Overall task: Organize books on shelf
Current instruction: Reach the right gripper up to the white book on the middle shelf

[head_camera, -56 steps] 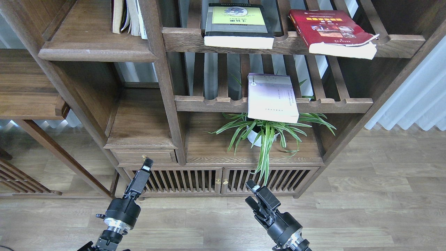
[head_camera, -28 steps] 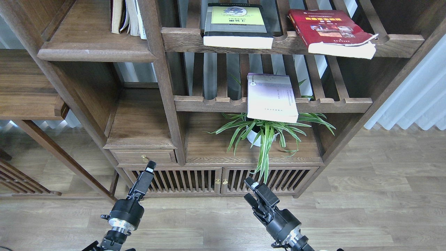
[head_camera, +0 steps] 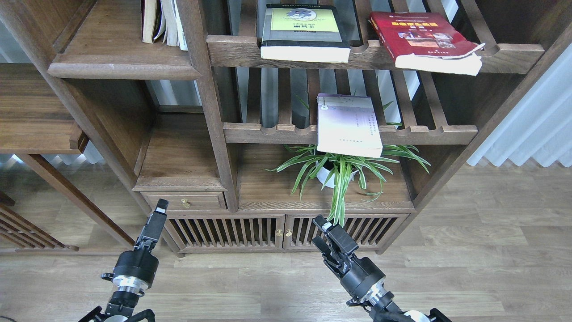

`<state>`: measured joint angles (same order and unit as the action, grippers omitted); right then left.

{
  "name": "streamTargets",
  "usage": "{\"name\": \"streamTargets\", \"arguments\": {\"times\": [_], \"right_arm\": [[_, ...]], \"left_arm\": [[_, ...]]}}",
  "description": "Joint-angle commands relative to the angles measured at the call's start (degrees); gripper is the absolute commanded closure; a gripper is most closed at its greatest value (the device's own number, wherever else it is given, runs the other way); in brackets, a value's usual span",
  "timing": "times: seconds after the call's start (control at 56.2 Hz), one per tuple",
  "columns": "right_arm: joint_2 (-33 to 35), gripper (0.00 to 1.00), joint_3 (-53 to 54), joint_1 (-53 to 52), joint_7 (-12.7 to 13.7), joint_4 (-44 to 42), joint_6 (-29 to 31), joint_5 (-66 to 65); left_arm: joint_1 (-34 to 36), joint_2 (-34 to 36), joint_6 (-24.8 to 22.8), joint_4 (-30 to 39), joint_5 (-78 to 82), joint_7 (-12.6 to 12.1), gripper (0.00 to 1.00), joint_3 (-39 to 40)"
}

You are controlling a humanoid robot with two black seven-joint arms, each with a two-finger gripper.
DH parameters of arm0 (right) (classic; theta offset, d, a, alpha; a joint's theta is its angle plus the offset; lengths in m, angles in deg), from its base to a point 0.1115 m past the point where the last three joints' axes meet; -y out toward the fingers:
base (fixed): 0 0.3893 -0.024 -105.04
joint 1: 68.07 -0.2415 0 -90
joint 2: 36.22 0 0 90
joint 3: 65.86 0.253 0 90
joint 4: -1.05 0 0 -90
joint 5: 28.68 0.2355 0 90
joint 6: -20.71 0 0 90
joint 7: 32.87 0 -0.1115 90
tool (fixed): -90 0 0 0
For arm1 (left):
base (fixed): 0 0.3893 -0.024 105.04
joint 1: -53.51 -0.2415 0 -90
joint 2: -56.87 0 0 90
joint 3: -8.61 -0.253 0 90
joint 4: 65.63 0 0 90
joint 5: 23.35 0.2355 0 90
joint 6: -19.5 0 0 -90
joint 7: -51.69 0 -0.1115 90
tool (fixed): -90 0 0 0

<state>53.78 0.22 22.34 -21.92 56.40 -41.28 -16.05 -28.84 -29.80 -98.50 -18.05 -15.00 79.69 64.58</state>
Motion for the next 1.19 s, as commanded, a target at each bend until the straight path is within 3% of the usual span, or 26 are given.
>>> {"name": "streamTargets", "arguments": {"times": [0.0, 0.214, 0.694, 0.748, 0.837, 0.89, 0.961, 1.032, 1.175], "right_arm": [[0.00, 0.01, 1.07, -4.01, -0.31, -1.21, 0.00, 0.12], [0.00, 0.01, 0.63, -8.06, -3.30, -0.15, 0.00, 2.84], [0.00, 0.01, -2.53, -8.15, -4.53, 0.02, 0.00, 5.21], [0.00, 0.01, -3.14, -8.15, -6.03, -0.33, 0.00, 5.13], [0.00, 0.01, -4.20, -8.85, -11.03, -0.68, 0.00, 5.30], [0.00, 0.01, -4.29, -10.26, -14.90, -0.86, -3.65, 5.56], [0.00, 0.01, -3.67, -13.24, -22.01, -1.65, -12.35, 7.93], [0.00, 0.01, -3.50, -14.12, -23.78, -2.17, -14.38, 9.69], [0.00, 0.01, -3.41, -14.30, -23.96, -2.70, -14.64, 10.84]], "left_arm": [[0.26, -0.07, 0.00, -0.12, 0.00, 0.00, 0.00, 0.11], [0.61, 0.28, 0.00, -0.21, 0.00, 0.00, 0.00, 0.46], [0.61, 0.63, 0.00, -0.65, 0.09, 0.00, 0.00, 1.95], [0.61, 0.63, 0.00, -0.74, 0.09, 0.00, 0.00, 2.31], [0.61, 0.81, 0.00, -0.91, 0.09, 0.00, 0.00, 2.57], [0.61, 0.81, 0.00, -1.00, 0.09, 0.00, 0.00, 2.66], [0.70, 0.72, 0.00, -1.09, 0.09, 0.00, 0.00, 2.66], [0.87, 0.63, 0.00, -1.27, 0.09, 0.00, 0.00, 2.57], [1.31, 0.63, 0.00, -1.88, 0.09, 0.00, 0.00, 2.57]]}}
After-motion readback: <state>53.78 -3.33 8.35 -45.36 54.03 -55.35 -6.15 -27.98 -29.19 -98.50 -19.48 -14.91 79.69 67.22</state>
